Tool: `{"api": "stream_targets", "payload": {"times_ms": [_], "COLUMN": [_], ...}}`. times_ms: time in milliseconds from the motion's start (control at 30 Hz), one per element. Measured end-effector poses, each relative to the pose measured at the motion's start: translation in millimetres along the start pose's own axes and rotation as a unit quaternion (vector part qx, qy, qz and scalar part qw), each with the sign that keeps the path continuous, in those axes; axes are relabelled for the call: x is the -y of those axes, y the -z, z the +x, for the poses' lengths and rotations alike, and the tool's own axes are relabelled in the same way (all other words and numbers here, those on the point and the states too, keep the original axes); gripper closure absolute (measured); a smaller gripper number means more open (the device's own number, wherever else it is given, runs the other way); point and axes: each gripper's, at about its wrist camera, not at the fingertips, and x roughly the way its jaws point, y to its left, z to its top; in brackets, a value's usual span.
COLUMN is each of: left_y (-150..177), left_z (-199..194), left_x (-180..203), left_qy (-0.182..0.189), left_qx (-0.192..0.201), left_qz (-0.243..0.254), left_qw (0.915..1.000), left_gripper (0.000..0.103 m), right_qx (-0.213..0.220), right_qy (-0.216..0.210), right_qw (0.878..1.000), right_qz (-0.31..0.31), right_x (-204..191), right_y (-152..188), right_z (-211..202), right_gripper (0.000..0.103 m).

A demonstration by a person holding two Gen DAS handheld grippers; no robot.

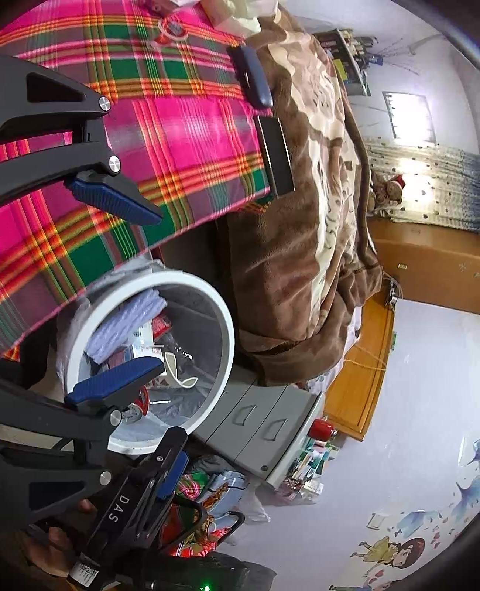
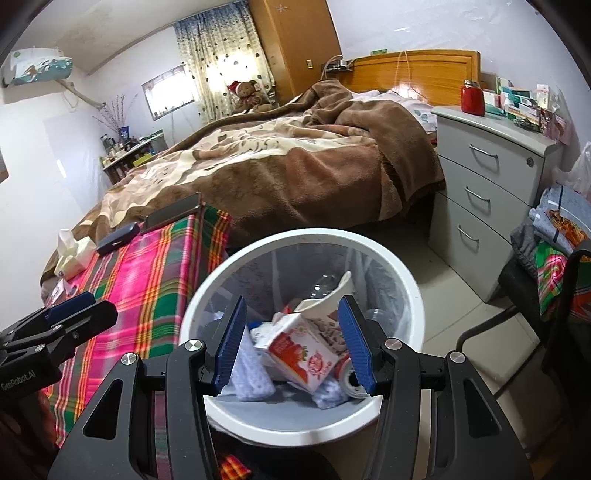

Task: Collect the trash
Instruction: 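Move both grippers back from the wastebasket to the plaid cloth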

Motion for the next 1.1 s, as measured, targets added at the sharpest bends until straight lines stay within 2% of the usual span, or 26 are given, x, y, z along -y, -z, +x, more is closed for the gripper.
{"api": "stream_targets", "payload": {"times_ms": [533, 733, 1100], "left_y": [13.2, 18.0, 28.4], "left_z": [-47.4, -66.2, -90.9], "left_x": [-78.2, -112.9, -188.2], "left_qy": [-0.066, -0.106, -0.153], "left_qx": [0.026, 0.037, 0.04], "left_qz": [-0.049, -0.061, -0.108], "left_qw": [0.9963, 0.9918, 0.9814], "left_gripper": [0.03, 0.03, 0.03], "right_qx": [0.001, -0.005, -0.02], "right_qy": [-0.047, -0.069, -0.112], "right_qw": [0.998, 0.996, 0.988], "right_qz": [-0.038, -0.062, -0.106], "right_x": [-64.6, -98.0, -160.1], "right_y": [1.6, 4.3, 5.2], "right_z": [9.4, 18.4, 35.7], "right_gripper": [0.05, 0.05, 0.05]}}
